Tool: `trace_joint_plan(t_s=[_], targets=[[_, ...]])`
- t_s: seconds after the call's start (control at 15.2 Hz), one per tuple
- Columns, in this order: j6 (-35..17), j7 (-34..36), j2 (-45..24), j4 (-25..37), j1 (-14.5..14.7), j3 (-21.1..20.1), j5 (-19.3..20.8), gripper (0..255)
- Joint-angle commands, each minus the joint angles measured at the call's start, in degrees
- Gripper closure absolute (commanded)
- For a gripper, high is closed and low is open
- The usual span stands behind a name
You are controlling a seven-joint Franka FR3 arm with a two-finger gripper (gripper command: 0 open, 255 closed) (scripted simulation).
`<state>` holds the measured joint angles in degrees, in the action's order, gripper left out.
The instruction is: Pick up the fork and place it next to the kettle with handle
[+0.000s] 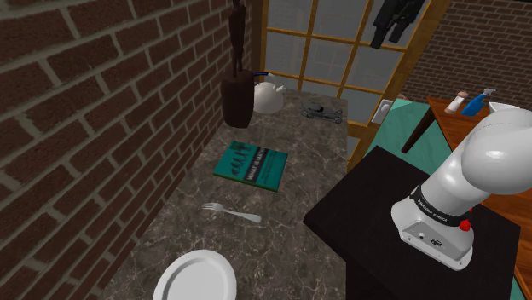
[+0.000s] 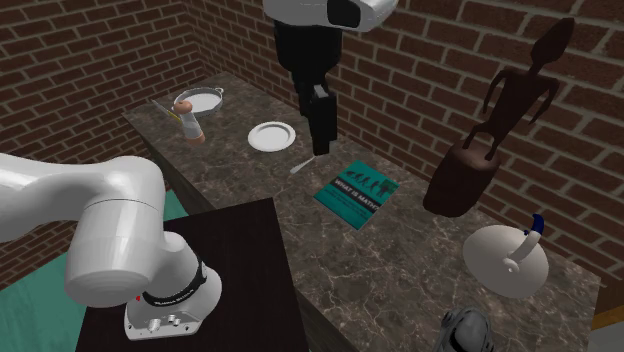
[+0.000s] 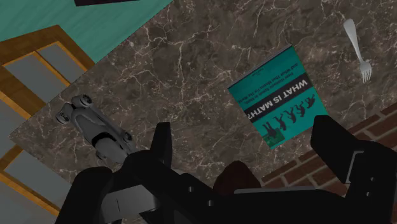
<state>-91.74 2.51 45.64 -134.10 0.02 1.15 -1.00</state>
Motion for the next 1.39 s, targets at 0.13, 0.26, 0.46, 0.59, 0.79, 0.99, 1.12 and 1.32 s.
trace_joint_plan(t_s=[0.13,0.26,0.46,0.59,0.79,0.99,1.12,1.32], targets=[[-3.0,1.5,-0.4,-2.4,0.8,-1.9,-1.0,0],[-6.1,3.1,-1.2,-4.5,1.6,-3.8,-1.9,0],[-10.9,5.4,-3.0,-7.2,2.9,-6.8,-3.3,0],[-14.2,6.9,-4.6,-8.7,3.8,-8.8,-4.1,0],[-19.3,9.3,-7.7,-10.4,5.0,-12.0,-5.2,0],[-24.4,11.8,-11.5,-11.3,5.9,-15.1,-5.9,0],[-27.8,13.6,-14.5,-11.6,6.4,-17.3,-6.1,0],[-32.9,16.5,-19.6,-11.4,6.8,-20.6,-5.7,0]])
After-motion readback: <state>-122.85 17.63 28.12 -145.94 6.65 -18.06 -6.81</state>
